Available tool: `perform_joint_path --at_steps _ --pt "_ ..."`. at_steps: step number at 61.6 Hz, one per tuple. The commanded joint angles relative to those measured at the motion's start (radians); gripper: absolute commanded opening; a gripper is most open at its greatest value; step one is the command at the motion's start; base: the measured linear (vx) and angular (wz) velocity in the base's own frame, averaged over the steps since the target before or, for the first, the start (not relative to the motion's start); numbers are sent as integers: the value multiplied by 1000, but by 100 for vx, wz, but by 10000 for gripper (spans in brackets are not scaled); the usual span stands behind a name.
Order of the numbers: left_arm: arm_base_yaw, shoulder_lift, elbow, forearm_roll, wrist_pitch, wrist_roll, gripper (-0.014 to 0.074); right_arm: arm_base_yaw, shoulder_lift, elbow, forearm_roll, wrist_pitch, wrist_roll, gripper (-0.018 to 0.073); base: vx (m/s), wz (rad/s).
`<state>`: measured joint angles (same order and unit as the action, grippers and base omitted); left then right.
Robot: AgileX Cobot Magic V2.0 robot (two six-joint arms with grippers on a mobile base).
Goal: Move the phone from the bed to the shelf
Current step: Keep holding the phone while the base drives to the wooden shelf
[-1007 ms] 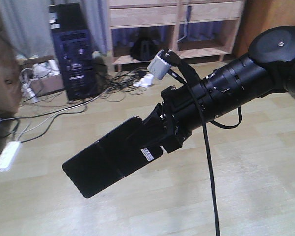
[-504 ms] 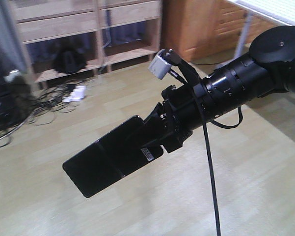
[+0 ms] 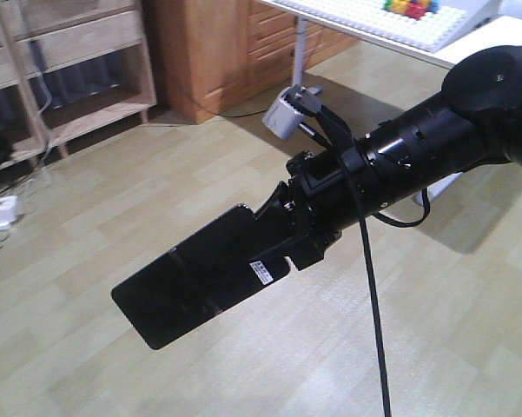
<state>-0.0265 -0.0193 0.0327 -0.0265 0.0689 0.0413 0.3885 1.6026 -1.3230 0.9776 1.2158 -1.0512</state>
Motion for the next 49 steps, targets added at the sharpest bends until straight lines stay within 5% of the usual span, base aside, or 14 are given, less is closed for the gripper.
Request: perform_joint_path --at_steps 1,49 --pt "2 -8 -24 -11 -75 -9 1 -2 -44 -24 81 71 -3 -2 22 -41" --pt "2 -8 -24 -11 -75 -9 1 -2 -44 -24 81 71 -3 -2 30 -19"
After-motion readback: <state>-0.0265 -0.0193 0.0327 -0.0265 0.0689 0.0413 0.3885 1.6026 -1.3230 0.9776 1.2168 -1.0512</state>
